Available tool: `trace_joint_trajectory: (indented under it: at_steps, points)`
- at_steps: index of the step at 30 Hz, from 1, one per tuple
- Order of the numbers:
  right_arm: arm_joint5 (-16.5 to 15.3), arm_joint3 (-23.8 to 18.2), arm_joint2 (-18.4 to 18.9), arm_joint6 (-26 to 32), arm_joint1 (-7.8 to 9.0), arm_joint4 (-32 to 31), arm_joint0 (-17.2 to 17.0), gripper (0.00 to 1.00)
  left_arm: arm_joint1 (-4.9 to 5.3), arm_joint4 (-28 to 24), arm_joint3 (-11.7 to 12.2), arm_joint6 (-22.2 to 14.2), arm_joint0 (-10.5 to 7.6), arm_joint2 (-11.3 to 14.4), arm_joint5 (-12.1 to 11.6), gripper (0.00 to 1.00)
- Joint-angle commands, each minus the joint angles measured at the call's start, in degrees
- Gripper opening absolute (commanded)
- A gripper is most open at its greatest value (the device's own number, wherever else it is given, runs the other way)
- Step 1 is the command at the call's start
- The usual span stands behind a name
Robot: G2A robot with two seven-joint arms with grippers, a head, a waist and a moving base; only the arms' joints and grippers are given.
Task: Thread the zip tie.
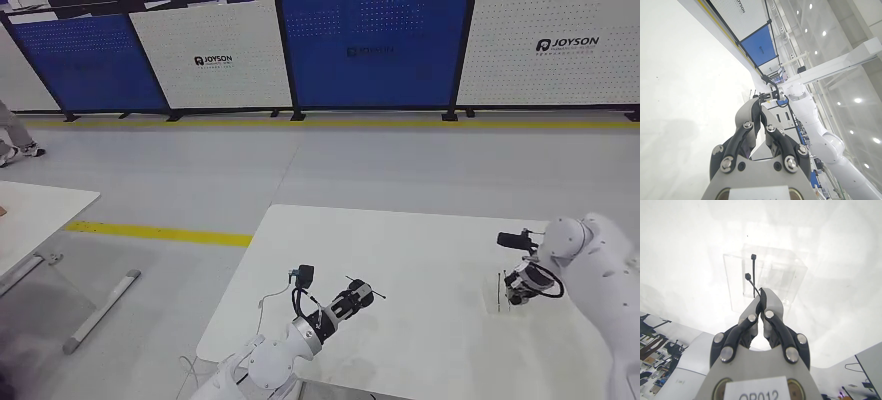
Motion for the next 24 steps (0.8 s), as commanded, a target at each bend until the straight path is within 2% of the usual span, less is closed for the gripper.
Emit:
trace_joint_trajectory:
  at_steps: [1,2,7,18,24]
  points:
    - [0.2,0.4,-0.1,-0.1,-0.20,-0.1,0.2,0.16,0.00,0.0,0.0,0.0,0.00,0.0,0.0,0.00]
    - [0.1,0.7,-0.2,-0.3,-0.31,-0.1,0.3,0.20,0.00,0.0,0.0,0.0,0.00,0.0,0.0,0.00]
    - [-0.2,2.0,-0.2,-0.8,-0.54,0.0,0.7,0.24,0.00,0.0,0.0,0.0,0.00,0.0,0.0,0.00]
    - [-1.1,3.1,0.3,-2.5,-0.37,0.3,1.3,0.20,0.00,0.0,0.0,0.0,0.00,0.0,0.0,0.00]
    - [-2.8,2.6,0.8,-3.4,0.13,0.6,1.3,0.20,0.00,0.0,0.0,0.0,0.00,0.0,0.0,0.00]
